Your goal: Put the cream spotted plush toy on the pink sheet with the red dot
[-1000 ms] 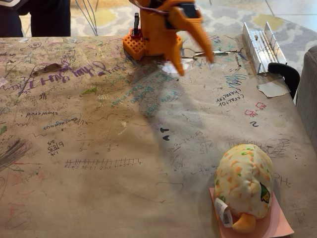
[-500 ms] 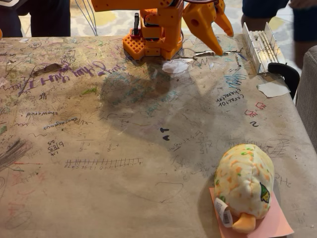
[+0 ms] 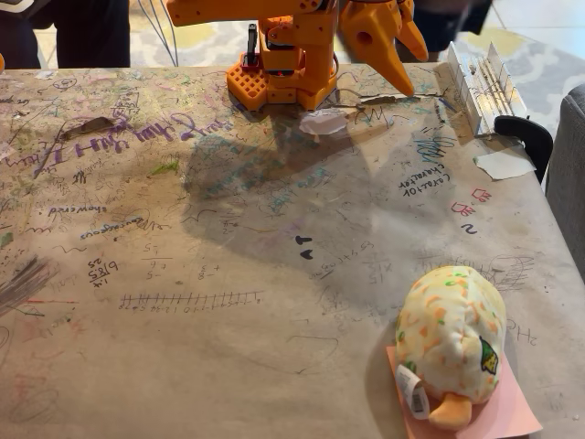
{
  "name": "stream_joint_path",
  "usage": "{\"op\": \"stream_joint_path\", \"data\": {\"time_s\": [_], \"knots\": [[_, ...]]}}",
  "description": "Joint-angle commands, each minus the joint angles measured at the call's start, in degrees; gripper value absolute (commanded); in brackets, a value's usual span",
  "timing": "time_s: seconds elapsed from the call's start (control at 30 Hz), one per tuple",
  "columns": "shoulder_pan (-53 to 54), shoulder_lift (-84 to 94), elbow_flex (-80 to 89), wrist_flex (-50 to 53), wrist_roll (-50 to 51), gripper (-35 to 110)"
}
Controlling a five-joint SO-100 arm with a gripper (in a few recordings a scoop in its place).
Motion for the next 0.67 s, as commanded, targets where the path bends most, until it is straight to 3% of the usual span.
{"op": "stream_joint_path", "data": {"time_s": [0.0, 0.4, 0.5, 0.63], "knots": [[-0.9, 0.2, -0.1, 0.2, -0.6, 26], [0.1, 0.2, -0.1, 0.2, -0.6, 26], [6.9, 0.2, -0.1, 0.2, -0.6, 26], [25.5, 0.2, -0.1, 0.2, -0.6, 26]]}}
